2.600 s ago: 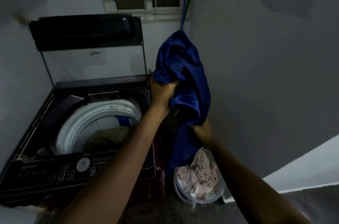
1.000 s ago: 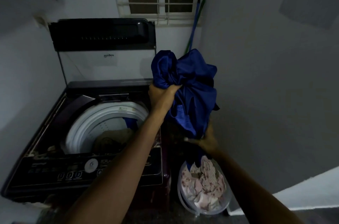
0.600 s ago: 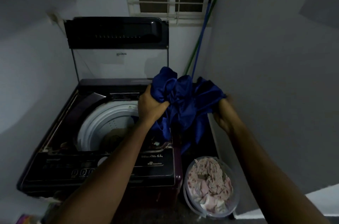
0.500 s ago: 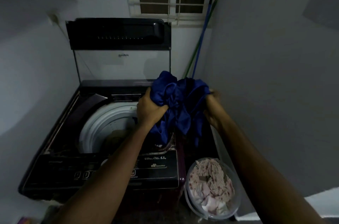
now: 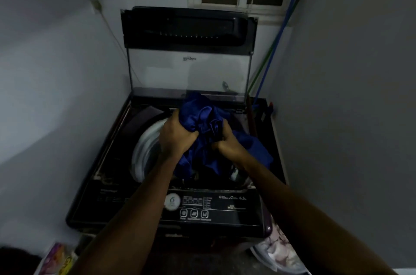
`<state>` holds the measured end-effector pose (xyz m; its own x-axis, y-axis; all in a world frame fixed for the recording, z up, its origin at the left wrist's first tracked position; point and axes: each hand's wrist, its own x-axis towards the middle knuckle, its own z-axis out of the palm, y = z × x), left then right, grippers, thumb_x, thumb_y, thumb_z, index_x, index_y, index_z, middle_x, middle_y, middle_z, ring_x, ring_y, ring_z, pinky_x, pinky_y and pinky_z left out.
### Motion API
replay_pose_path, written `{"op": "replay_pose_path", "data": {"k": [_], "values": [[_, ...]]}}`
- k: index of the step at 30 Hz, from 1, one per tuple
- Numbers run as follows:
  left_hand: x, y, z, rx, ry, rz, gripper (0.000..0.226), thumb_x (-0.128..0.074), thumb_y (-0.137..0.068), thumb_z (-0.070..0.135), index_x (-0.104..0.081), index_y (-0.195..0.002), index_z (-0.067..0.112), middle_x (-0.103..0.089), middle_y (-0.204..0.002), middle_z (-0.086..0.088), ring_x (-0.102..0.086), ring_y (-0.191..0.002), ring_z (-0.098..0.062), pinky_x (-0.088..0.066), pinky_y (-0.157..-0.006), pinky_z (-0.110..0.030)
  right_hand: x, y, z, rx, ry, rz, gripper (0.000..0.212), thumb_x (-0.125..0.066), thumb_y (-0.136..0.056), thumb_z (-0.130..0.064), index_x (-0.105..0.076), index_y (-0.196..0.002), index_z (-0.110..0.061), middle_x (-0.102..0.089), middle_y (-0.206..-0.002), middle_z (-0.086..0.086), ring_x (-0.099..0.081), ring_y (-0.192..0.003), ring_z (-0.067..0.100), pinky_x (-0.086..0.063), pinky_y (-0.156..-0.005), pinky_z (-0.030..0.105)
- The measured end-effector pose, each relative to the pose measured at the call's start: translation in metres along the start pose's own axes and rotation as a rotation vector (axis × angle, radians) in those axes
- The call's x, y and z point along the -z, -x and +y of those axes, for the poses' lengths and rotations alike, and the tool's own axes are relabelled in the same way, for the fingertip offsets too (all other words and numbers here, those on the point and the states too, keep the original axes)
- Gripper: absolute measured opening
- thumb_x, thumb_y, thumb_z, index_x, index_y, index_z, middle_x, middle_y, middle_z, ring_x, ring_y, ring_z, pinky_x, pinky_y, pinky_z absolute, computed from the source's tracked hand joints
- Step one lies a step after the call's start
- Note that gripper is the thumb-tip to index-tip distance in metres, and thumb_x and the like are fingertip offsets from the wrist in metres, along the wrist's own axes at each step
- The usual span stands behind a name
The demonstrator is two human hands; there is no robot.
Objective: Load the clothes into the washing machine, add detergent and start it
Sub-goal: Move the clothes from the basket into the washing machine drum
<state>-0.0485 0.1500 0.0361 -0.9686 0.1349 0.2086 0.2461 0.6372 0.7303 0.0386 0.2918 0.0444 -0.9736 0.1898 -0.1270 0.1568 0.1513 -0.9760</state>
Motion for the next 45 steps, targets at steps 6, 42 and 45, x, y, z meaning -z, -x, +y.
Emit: {"op": "replay_pose_path", "data": {"k": [6,42,45], "values": [[-0.015,-0.015,-0.048,0.03,-0.139,-0.144,0.07,-0.071,-0.072,0.044,-0.047,-0.134,0.021,-0.059,-0.129,-0.011,-0.057,-0.115,-0.036,-0.051,-0.089,-0.049,-0.021,-0.04,0.035,-0.038,0.289,-0.135,0.061,-0.052,-0.087,0.011,-0.031,-0.141,-0.005,-0.047,-0.123,-0.001,-0.047,-0.114,0.015,-0.044,-0.082,0.008],[-0.116,0.11,0.078,-0.488,-0.229,-0.359,0.037,-0.045,-0.097,0.013,-0.054,-0.132,0.006,-0.058,-0.132,-0.012,-0.051,-0.124,-0.028,-0.039,-0.105,-0.038,0.14,0.077,0.082,0.115,0.728,0.27,0.031,-0.054,-0.083,-0.012,-0.065,-0.111,-0.015,-0.063,-0.112,0.011,-0.062,-0.1,0.03,-0.053,-0.083,0.035],[-0.139,0.143,0.101,-0.5,-0.28,-0.371,0.04,-0.043,-0.1,0.018,-0.05,-0.138,0.008,-0.053,-0.14,-0.01,-0.045,-0.133,-0.024,-0.033,-0.111,-0.036,0.176,0.104,0.098,0.097,0.755,0.282,0.038,-0.055,-0.086,-0.016,-0.061,-0.123,-0.013,-0.061,-0.121,0.011,-0.06,-0.108,0.028,-0.048,-0.09,0.032]]}}
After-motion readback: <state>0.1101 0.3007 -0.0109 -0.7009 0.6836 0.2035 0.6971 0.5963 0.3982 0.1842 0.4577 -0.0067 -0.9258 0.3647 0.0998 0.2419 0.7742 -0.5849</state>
